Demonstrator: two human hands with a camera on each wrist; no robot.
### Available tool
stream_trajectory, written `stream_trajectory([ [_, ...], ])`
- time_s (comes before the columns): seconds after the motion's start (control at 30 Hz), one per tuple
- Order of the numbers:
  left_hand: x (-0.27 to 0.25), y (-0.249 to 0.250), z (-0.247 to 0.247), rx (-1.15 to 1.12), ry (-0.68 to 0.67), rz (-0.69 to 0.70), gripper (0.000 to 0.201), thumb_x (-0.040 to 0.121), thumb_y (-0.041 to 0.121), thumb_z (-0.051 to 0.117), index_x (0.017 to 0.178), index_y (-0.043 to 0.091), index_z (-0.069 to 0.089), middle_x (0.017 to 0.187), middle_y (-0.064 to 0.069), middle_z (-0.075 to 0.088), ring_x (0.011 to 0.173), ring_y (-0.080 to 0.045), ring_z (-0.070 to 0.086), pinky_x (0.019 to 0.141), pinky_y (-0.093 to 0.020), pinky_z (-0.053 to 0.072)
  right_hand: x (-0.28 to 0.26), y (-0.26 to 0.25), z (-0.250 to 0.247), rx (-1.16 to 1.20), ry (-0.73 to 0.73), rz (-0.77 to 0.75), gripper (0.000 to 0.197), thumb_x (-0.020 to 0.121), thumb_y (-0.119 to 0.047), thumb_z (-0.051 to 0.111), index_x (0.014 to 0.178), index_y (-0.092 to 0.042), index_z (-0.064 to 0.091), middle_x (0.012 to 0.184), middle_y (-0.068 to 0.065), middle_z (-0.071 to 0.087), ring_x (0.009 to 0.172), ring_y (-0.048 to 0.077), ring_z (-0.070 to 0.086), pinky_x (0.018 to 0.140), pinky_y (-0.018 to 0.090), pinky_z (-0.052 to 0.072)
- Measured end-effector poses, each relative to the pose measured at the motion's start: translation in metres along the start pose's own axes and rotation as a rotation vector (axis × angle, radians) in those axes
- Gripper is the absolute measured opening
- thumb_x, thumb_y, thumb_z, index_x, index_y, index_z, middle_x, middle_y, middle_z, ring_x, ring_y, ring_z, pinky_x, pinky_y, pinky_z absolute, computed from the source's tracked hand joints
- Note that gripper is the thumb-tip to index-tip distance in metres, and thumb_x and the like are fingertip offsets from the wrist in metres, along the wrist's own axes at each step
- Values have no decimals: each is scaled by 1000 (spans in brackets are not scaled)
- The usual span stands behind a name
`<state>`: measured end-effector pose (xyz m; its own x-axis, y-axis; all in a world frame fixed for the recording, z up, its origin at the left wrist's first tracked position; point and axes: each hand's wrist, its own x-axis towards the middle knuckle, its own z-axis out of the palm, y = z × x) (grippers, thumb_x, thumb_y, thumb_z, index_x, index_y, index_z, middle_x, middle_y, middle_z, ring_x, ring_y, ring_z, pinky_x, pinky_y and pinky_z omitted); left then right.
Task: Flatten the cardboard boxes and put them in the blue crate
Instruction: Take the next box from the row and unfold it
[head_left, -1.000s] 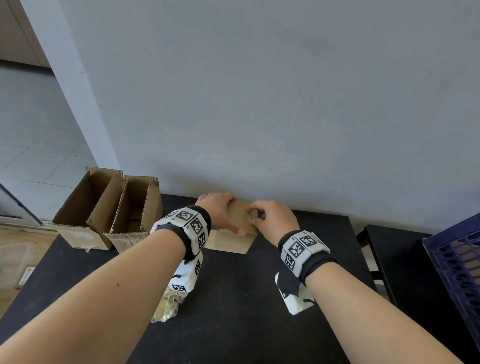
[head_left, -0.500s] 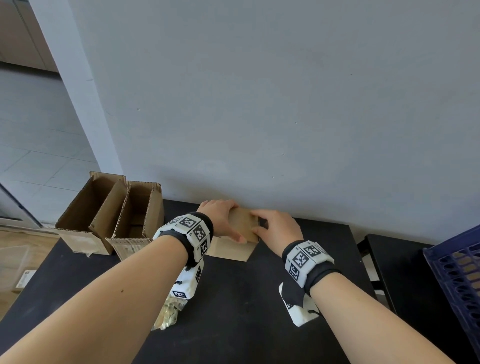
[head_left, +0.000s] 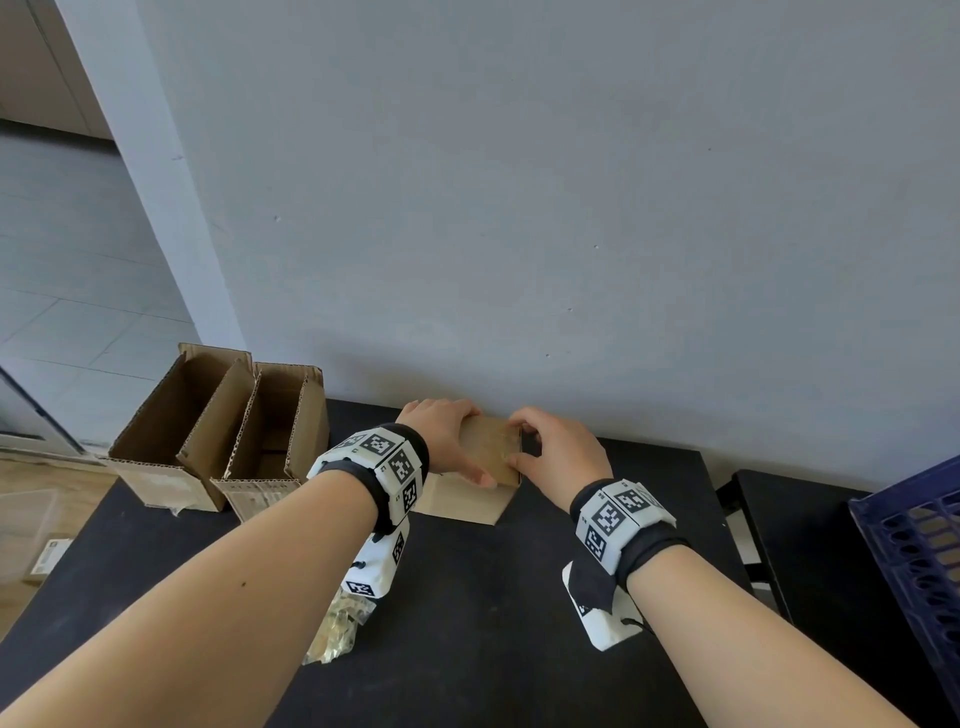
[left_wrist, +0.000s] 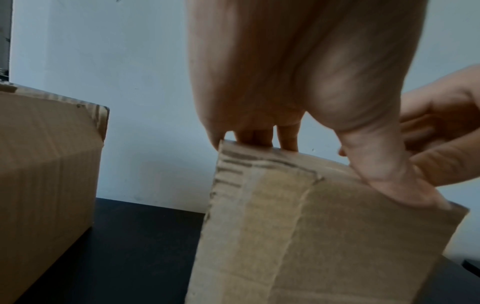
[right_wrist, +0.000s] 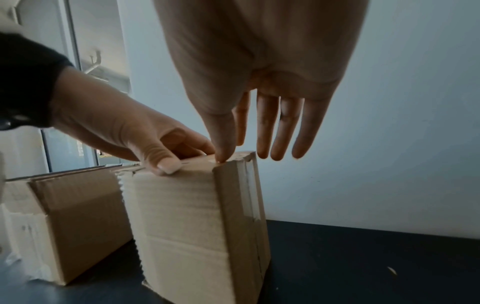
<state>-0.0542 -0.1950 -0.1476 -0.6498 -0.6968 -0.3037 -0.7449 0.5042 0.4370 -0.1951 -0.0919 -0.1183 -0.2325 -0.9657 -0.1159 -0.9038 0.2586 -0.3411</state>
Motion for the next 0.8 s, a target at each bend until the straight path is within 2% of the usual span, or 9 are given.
stream_trajectory([
  [0.07, 0, 1, -1, 5, -5, -4, 92, 57, 63, 77, 134, 26, 43, 129, 3, 54, 122, -20, 46, 109, -36, 28, 0, 1, 1, -33, -9, -35, 35, 88, -32, 60, 124, -31, 58, 118, -6, 61, 113, 18, 53, 89, 33, 46],
  [0.2, 0, 3, -3, 16, -10, -5, 90, 59, 62, 78, 133, 26, 43, 128, 3, 54, 121, -20, 47, 108, -35, 30, 2, -4, -3, -184, 13, -111, 27, 93, -24, 49, 112, -28, 69, 108, -2, 61, 109, 22, 47, 81, 33, 43],
  [0.37, -2, 4, -4, 8, -7, 0, 88, 58, 60, 79, 132, 27, 44, 127, 4, 55, 120, -20, 46, 108, -35, 29, 14, -16, -12, -360, 12, -163, 30, 89, -16, 47, 100, -26, 73, 100, 1, 66, 101, 24, 51, 75, 27, 29],
  [0.47, -4, 5, -5, 9, -21, 1, 89, 59, 60, 79, 133, 26, 44, 127, 4, 54, 121, -20, 46, 108, -35, 29, 22, -25, -14, -460, 4, -196, 24, 86, -12, 49, 95, -18, 71, 95, 4, 67, 99, 26, 55, 84, 29, 35],
  [0.57, -5, 7, -7, 18, -26, 4, 87, 60, 58, 79, 133, 25, 44, 127, 4, 55, 120, -20, 47, 108, -35, 29, 27, -30, -15, -530, -21, -227, 20, 85, -12, 52, 97, -18, 67, 97, 5, 66, 101, 25, 55, 90, 30, 35],
  [0.8, -5, 9, -10, 32, -53, -9, 88, 62, 56, 79, 135, 24, 42, 130, 3, 53, 123, -20, 45, 109, -34, 28, 32, -20, -11, -455, -71, -231, 17, 84, -13, 50, 91, -11, 65, 97, 5, 62, 101, 25, 52, 85, 30, 37],
])
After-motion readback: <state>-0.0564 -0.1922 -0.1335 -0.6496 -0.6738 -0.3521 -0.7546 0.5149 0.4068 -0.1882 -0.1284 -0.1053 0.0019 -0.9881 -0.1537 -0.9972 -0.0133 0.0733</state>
